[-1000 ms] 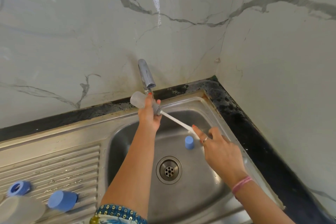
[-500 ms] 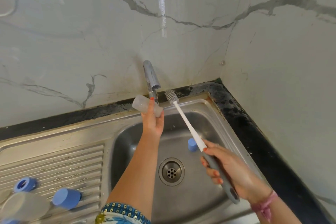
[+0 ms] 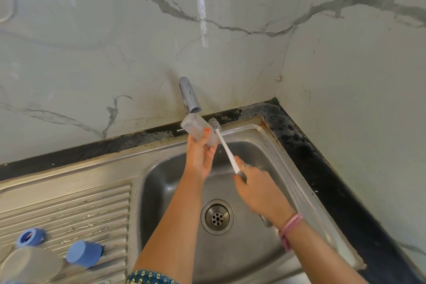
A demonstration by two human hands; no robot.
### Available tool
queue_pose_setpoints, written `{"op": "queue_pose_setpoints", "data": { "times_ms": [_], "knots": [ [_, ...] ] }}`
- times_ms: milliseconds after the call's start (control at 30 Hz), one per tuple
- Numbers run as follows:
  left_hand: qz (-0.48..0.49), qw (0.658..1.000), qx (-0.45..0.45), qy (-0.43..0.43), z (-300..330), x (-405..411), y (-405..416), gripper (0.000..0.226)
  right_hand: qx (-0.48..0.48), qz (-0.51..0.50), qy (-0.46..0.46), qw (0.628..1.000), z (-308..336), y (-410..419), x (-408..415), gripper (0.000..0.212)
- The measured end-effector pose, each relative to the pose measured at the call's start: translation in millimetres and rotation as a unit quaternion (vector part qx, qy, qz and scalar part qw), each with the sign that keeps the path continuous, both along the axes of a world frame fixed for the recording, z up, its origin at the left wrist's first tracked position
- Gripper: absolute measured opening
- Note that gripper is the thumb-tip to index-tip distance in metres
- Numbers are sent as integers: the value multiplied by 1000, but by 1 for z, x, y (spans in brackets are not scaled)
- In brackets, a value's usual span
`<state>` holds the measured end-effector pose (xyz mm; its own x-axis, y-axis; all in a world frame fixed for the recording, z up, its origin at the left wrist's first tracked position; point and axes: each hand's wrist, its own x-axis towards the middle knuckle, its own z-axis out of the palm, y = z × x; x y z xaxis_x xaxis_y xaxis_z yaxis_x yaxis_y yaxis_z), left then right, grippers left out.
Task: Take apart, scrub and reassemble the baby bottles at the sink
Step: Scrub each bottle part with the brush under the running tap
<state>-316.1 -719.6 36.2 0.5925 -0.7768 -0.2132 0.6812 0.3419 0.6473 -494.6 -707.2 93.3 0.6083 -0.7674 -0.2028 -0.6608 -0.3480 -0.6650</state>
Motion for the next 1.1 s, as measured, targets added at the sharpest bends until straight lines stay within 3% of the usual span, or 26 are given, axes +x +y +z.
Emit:
{"op": "queue_pose_setpoints", "data": {
  "times_ms": [167,233,333,467,567,767,900,1000,1100],
  "knots": [
    [50,998,-45,13,1,13,-7,61,-22,22,-11,999,9,26,-12,19],
    [70,996,-40,24,-3,14,-8,56,-29,25,-25,999,8,35,-15,21],
    [102,993,10,60,-5,15,-7,64,-47,48,-33,997,6,39,-12,48],
    [150,978,135,47,-6,18,-14,69,-29,38,-34,998,3,35,-6,48],
    [109,989,85,60,-8,16,-9,50,-8,35,-38,999,4,31,1,48],
    [66,996,-14,59,-16,16,8,49,136,27,-77,987,16,3,8,52],
    [33,997,15,69,-15,13,7,43,202,39,-76,976,19,-18,11,40],
    [87,987,37,127,-5,6,-8,49,171,35,-77,982,11,-6,10,44],
    [138,971,55,189,8,13,-21,66,71,39,-68,994,-3,20,0,45]
  ]
}}
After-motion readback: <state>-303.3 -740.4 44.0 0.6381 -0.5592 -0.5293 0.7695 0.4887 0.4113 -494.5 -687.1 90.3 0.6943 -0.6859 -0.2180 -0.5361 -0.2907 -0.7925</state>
